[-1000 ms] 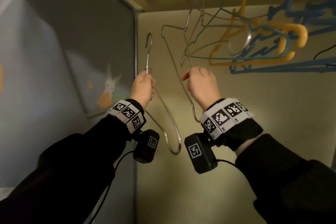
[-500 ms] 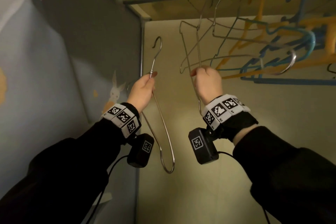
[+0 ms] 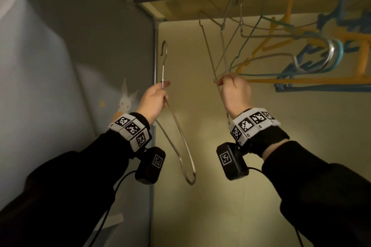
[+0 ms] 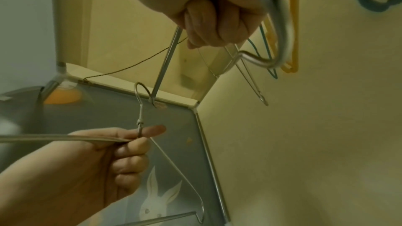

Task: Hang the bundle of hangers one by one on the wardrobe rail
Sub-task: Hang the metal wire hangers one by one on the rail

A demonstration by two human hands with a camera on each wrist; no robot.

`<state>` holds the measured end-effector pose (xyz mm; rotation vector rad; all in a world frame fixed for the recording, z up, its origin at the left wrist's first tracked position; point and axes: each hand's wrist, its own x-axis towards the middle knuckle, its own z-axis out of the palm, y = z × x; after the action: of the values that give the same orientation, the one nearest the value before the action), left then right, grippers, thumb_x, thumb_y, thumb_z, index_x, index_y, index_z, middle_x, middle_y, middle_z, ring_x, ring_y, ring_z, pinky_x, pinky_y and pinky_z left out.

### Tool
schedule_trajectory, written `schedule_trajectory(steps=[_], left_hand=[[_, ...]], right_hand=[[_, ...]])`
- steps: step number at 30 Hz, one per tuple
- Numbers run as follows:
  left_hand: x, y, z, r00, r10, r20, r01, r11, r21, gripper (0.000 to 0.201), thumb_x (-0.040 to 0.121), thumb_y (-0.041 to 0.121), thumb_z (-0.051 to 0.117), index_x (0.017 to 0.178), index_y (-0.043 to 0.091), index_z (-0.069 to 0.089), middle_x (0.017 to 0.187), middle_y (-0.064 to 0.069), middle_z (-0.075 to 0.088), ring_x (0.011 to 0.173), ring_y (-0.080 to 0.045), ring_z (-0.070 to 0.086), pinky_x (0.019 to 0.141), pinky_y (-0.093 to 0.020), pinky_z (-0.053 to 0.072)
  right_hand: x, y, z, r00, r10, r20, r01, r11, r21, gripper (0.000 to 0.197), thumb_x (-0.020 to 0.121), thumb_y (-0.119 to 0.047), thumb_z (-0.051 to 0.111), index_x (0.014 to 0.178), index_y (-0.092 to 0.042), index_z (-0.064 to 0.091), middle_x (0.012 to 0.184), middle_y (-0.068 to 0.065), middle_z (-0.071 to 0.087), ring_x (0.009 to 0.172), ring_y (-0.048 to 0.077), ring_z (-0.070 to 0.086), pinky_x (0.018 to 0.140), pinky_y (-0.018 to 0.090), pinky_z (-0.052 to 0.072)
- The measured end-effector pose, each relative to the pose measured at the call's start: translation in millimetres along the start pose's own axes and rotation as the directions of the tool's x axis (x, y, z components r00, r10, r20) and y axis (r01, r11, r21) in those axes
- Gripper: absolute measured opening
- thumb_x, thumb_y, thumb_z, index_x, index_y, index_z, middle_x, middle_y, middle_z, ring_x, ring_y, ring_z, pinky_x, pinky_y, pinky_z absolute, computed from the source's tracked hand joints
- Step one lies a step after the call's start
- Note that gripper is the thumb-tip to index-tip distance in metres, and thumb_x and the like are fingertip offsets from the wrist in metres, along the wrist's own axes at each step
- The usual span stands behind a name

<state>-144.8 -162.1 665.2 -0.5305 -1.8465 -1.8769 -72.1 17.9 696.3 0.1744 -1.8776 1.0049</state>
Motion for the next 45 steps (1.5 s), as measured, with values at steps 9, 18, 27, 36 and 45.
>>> schedule_trajectory(steps=[9,18,27,36,45], left_hand=[[8.8,-10.6,7.2,1.000,0.005,-0.008,-0.006,1.000,-0.019,0.041,0.094,0.006,0.033,0.131,0.010,0.050,0.062,0.000,0.039,0.031,0.000,0.036,0.038,-0.013,0.028],[11.5,-11.4,16.2,1.000,-0.011,-0.022,0.010,0.999,-0.030,0.042,0.094,0.007,0.033,0.132,0.014,0.049,0.064,0.000,0.040,0.043,-0.007,0.035,0.033,-0.010,0.027],[12.6,-14.3,13.0,1.000,0.018,-0.019,-0.019,0.999,-0.039,0.040,0.095,0.006,0.034,0.131,0.013,0.049,0.063,-0.001,0.038,0.028,0.000,0.035,0.033,-0.008,0.028],[1.0,-26.9,26.8,0.997,0.062,0.036,-0.064,0.997,0.049,0.039,0.097,0.012,0.034,0.134,0.015,0.046,0.066,0.003,0.041,0.049,-0.008,0.036,0.046,-0.018,0.030],[-14.4,-23.8,53.5,0.996,0.071,0.049,-0.073,0.996,0.045,0.040,0.099,0.009,0.030,0.137,0.013,0.041,0.062,0.002,0.034,0.053,-0.009,0.035,0.044,-0.015,0.030]], right_hand=[[6.5,-4.8,-21.8,0.998,-0.059,-0.024,0.060,0.995,0.079,0.034,0.087,-0.017,0.037,0.091,-0.008,0.069,0.061,-0.012,0.044,0.077,0.020,0.048,0.072,0.027,0.034],[26.3,-15.4,-20.6,0.994,0.027,0.109,-0.025,0.999,-0.022,0.040,0.082,-0.019,0.037,0.093,0.006,0.066,0.060,0.004,0.045,0.059,0.022,0.042,0.057,0.031,0.033],[21.3,-4.6,-9.2,0.963,0.086,0.255,-0.071,0.995,-0.066,0.034,0.088,-0.016,0.036,0.081,-0.001,0.065,0.059,0.002,0.042,0.050,0.013,0.031,0.048,0.026,0.022],[-6.3,26.1,-25.7,0.946,0.201,0.255,-0.197,0.980,-0.041,0.072,0.074,-0.070,0.046,0.111,-0.011,0.063,0.081,-0.005,0.053,0.076,0.015,0.048,0.070,0.027,0.038],[-70.0,40.5,-19.3,0.519,0.382,0.765,-0.297,0.919,-0.259,0.044,0.087,-0.051,0.048,0.109,-0.015,0.058,0.098,0.000,0.064,0.079,0.015,0.059,0.064,0.025,0.045]])
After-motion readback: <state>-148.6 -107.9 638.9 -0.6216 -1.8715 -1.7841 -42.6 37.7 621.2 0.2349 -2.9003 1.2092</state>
